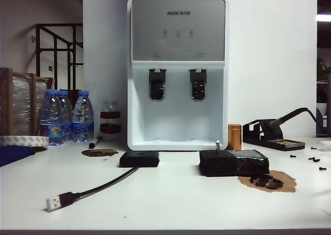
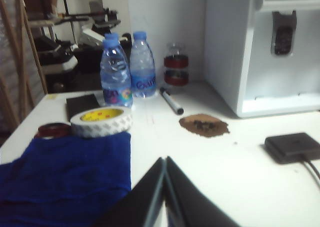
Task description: Take the USB flash drive out of the black sponge and insert it into the slot on top of the black USB adpator box.
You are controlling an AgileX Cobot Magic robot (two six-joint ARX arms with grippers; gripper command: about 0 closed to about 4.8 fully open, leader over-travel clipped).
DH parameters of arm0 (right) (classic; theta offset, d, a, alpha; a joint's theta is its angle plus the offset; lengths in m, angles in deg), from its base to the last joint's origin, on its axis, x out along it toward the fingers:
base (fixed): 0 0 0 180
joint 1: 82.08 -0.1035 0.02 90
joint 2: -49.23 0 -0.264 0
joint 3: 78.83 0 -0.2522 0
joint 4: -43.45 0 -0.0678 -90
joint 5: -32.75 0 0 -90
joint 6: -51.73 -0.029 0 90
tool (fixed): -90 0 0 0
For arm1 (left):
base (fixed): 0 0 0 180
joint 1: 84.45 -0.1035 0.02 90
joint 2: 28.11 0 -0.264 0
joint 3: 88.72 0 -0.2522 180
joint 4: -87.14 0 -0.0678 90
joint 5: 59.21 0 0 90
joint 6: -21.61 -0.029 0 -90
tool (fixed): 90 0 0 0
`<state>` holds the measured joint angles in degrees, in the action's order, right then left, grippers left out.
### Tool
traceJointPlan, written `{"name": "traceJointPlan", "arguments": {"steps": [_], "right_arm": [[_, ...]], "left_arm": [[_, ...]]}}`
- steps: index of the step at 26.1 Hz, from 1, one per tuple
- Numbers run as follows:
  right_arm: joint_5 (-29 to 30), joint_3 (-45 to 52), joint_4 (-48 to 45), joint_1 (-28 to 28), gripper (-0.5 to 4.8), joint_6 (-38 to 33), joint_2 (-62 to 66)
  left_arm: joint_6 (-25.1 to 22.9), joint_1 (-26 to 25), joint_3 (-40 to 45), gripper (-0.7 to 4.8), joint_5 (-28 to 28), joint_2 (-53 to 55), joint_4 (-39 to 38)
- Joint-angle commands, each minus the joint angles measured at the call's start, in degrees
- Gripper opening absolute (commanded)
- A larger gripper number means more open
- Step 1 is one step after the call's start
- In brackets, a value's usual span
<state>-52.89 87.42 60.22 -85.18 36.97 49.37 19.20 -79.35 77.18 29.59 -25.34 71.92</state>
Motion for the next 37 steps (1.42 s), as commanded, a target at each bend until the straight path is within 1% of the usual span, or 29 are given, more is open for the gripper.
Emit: {"name": "traceJointPlan", "arguments": {"steps": [1, 6, 10, 11, 12, 13, 14, 15, 17, 19, 20, 22, 24, 25, 26, 27, 30, 31, 32, 33, 34, 36, 37], "right_arm": [[0.13, 0.22, -1.33, -0.04, 0.04, -0.02, 0.00], [0.11, 0.22, -1.40, -0.04, 0.04, 0.00, 0.00], [0.11, 0.22, -1.46, -0.04, 0.04, -0.02, 0.00], [0.13, 0.22, -1.49, -0.04, 0.04, -0.02, 0.00], [0.13, 0.22, -1.66, -0.04, 0.04, -0.02, 0.00], [0.20, 0.22, -2.19, -0.04, 0.04, -0.04, 0.00], [1.84, 0.24, -4.07, -0.04, 0.04, -0.39, 0.00], [4.24, 0.22, -6.80, -0.04, 0.04, -0.39, 0.00], [8.22, 0.22, -13.81, -0.04, 0.04, -0.44, 0.00], [10.32, -0.20, -22.75, -0.04, 0.04, -0.66, 0.00], [10.27, -1.20, -24.68, -0.04, 0.03, -0.70, 0.04], [10.25, -4.92, -23.34, -0.02, 0.04, -0.59, 0.33], [11.10, -9.57, -21.00, -0.02, 0.04, 0.68, 1.70], [15.21, -14.47, -21.11, -0.02, 0.04, 3.91, 4.90], [18.08, -17.16, -21.18, -0.02, 0.04, 5.60, 7.19], [20.68, -19.96, -21.18, -0.02, 0.04, 6.54, 9.73], [31.56, -29.00, -20.68, -0.02, 0.11, 6.51, 18.45], [37.55, -32.24, -20.20, -0.04, 0.28, 6.12, 21.55], [41.38, -34.10, -19.76, -0.02, 0.40, 5.66, 23.43], [46.82, -36.70, -18.78, -0.04, 0.40, 4.28, 25.99], [52.59, -38.80, -17.81, -0.04, 0.41, 2.97, 28.28], [64.52, -42.38, -16.87, -0.04, 0.41, 0.37, 33.29], [67.84, -43.41, -16.98, -0.11, 0.41, -1.73, 35.10]], "left_arm": [[-0.28, -0.09, 0.04, -0.04, -0.35, 0.09, -0.83], [-0.26, -0.09, 0.04, -0.04, -0.37, 0.09, -0.68], [-0.39, -0.09, -0.87, -0.04, -0.79, 0.09, 2.86], [-0.87, -0.09, -1.53, -0.04, -2.45, 0.09, 2.78], [-2.08, -0.09, -2.27, -0.04, -5.46, 0.11, 2.36], [-3.02, -0.09, -3.37, -0.04, -9.81, 0.11, 1.79], [-2.97, -0.09, -5.18, -0.04, -14.97, 0.13, 2.19], [-2.93, -0.09, -6.84, -0.04, -17.70, 0.20, 2.97], [-2.47, -0.09, -9.99, -0.04, -21.14, 1.11, 4.48], [-1.95, -0.09, -14.23, -0.04, -24.74, 3.67, 5.55], [-1.66, -0.09, -16.24, -0.04, -26.73, 5.38, 6.12], [-0.85, -0.07, -20.04, -0.04, -30.60, 9.90, 8.52], [0.57, -0.07, -23.41, -0.04, -33.18, 15.50, 12.07], [1.46, -0.04, -26.25, -0.04, -35.26, 22.03, 16.11], [1.49, 0.04, -27.45, -0.04, -36.50, 25.70, 18.21], [1.49, 0.24, -28.46, -0.04, -37.75, 29.70, 20.41], [1.42, 2.38, -30.77, -0.04, -40.70, 44.37, 30.01], [1.36, 3.52, -31.47, -0.04, -41.57, 49.31, 33.55], [1.07, 4.63, -32.30, -0.04, -42.45, 54.23, 37.27], [0.59, 5.84, -33.53, -0.04, -43.60, 60.15, 41.27], [-0.48, 6.71, -34.86, -0.04, -44.70, 64.85, 43.71], [-2.95, 8.28, -38.80, -0.04, -47.04, 74.16, 45.75], [-3.32, 8.81, -41.13, -0.04, -48.00, 78.12, 45.51]]}}
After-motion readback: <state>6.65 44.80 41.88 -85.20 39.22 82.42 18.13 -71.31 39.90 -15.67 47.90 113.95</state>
